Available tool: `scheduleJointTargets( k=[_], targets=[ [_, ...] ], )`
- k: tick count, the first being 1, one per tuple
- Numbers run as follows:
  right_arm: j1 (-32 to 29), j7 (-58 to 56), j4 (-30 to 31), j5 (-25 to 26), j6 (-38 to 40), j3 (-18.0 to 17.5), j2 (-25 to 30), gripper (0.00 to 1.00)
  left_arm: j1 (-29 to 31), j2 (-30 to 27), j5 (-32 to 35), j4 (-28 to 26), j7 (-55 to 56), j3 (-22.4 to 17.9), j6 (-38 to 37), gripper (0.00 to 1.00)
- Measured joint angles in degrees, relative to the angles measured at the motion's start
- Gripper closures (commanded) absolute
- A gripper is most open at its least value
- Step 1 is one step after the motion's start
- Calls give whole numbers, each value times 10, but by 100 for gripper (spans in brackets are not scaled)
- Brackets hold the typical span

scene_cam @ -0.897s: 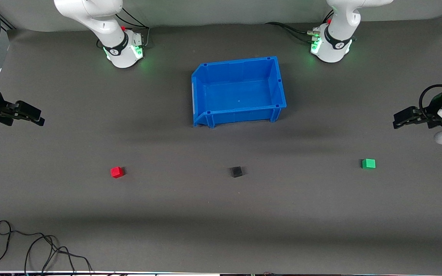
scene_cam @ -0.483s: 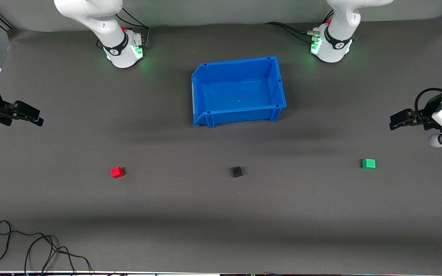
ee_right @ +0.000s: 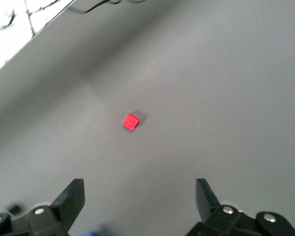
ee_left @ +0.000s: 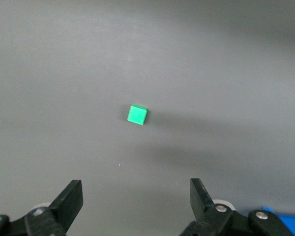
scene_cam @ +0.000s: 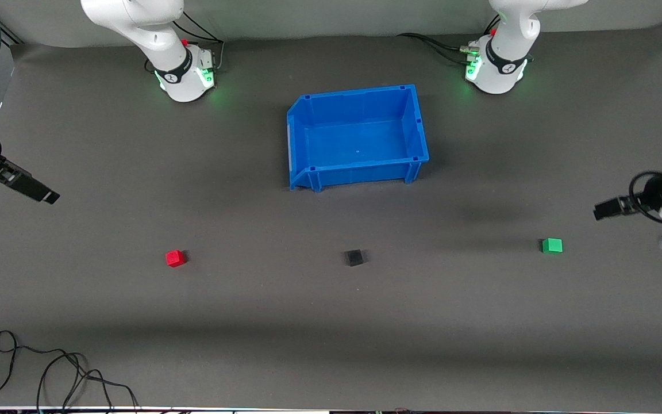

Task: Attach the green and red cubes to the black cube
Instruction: 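Reach the right gripper to the red cube while the left gripper reaches the green cube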

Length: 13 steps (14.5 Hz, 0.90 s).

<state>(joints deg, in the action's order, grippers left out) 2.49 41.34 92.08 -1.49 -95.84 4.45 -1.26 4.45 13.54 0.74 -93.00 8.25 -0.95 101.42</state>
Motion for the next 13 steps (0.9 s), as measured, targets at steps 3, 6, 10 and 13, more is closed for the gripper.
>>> scheduleJointTargets(
  k=[3, 6, 10, 13],
  targets=[
    [-2, 136, 1, -66, -1, 1, -12, 0, 6, 46, 0, -9, 50, 1, 51, 1],
    [-4, 218, 2, -94, -1, 3, -34, 0, 6, 93, 0, -40, 57, 4, 129, 1],
    [-9, 239, 14, -147, -4, 6, -83, 0, 2, 151, 2, -92, -52, 8, 211, 10],
    [-19, 239, 25, -189, -24, 22, -133, 0, 2, 177, 5, -121, -126, 8, 268, 18]
  ],
)
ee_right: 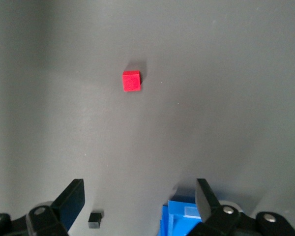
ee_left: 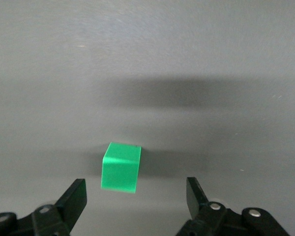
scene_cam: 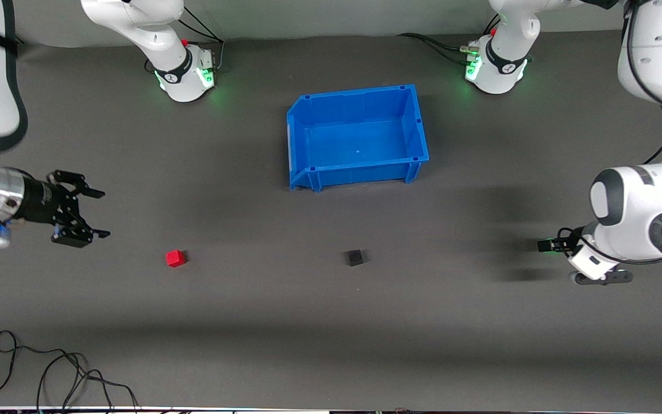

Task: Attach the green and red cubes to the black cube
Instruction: 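Reach the right gripper to the red cube while the left gripper reaches the green cube, then close the right gripper on the red cube while the left gripper grasps green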

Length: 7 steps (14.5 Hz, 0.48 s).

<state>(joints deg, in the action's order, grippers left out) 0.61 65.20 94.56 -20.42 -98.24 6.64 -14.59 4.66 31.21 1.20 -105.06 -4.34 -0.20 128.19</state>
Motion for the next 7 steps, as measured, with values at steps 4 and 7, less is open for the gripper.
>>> scheduleJointTargets(
  k=[4, 7],
  targets=[
    [-2, -12, 33, -56, -87, 7, -58, 0, -1, 30, 3, -33, -41, 1, 91, 18],
    [-1, -76, 76, -120, -160, 6, -98, 0, 2, 36, 9, -32, -65, -1, 97, 31]
  ],
)
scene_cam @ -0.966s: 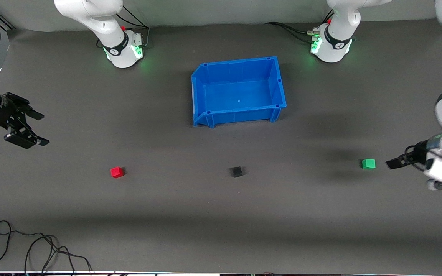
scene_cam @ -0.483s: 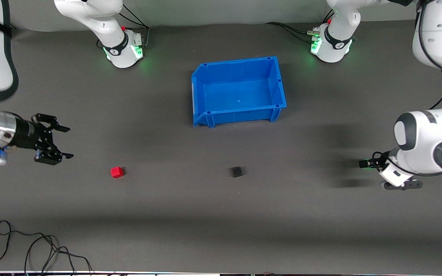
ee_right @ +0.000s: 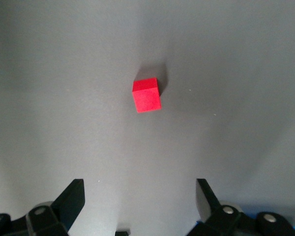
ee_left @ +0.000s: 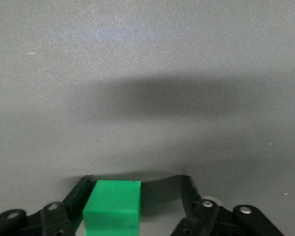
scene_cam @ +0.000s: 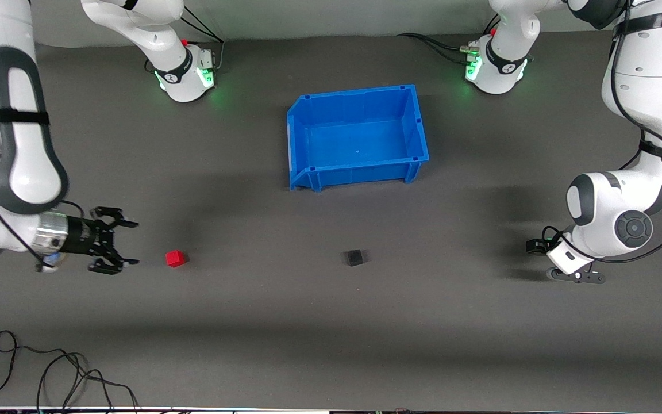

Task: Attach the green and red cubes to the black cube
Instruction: 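Close the right gripper on the red cube while the left gripper grasps green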

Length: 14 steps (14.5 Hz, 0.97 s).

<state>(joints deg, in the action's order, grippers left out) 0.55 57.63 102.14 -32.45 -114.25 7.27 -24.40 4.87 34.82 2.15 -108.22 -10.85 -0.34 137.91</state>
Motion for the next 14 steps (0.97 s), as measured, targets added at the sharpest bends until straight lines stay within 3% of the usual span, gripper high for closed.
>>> scheduleJointTargets(
  k=[5, 6, 7, 12, 14],
  targets=[
    [1, -100, 7, -32, -72, -1, -76, 0, 9, -1, 1, 2, -15, -3, 0, 79],
    [2, -118, 5, -38, -80, -1, -88, 0, 9, -2, 1, 3, -15, -2, 0, 95],
    [3, -137, 4, -45, -86, -2, -98, 0, 9, -2, 1, 4, -15, -1, 0, 100],
    [3, -173, -17, -55, -93, -2, -133, 0, 6, -2, -5, 40, 29, 6, -28, 100],
    [3, -174, -27, -55, -93, -2, -143, 14, -8, -3, -18, 64, 111, 14, -54, 100]
  ],
)
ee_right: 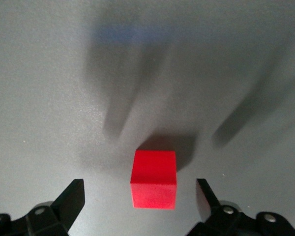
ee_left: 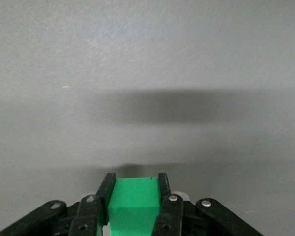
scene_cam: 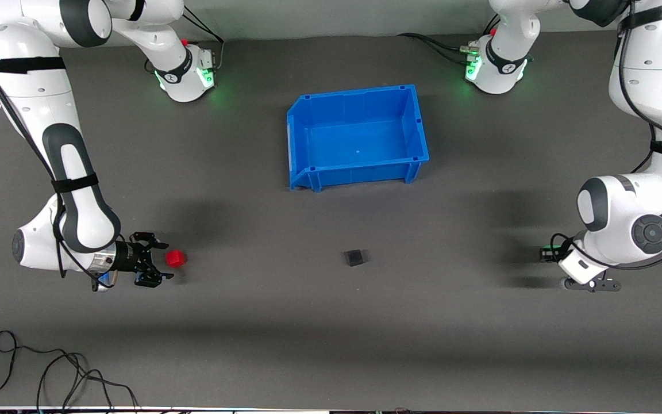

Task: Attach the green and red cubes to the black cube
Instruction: 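Close the right gripper on the red cube while the left gripper grasps green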

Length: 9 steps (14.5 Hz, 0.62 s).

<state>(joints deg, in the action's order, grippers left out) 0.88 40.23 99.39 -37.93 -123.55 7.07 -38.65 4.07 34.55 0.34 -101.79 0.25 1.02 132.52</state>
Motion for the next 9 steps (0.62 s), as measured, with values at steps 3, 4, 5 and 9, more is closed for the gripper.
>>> scheduleJointTargets(
  k=[3, 4, 5, 9],
  targets=[
    [0, -1, -7, 0, 0, 0, -9, 54, -50, 0, -23, 29, 196, 4, -8, 100],
    [0, -1, -8, 0, 0, 0, -9, 67, -69, 1, -32, 40, 268, 5, -8, 100],
    [0, -1, -8, 0, 0, 0, -9, 78, -90, 1, -35, 51, 338, 5, -11, 100],
    [0, -1, -13, 0, 0, 0, -10, 85, -163, 14, -38, 70, 575, 6, -15, 100]
  ],
)
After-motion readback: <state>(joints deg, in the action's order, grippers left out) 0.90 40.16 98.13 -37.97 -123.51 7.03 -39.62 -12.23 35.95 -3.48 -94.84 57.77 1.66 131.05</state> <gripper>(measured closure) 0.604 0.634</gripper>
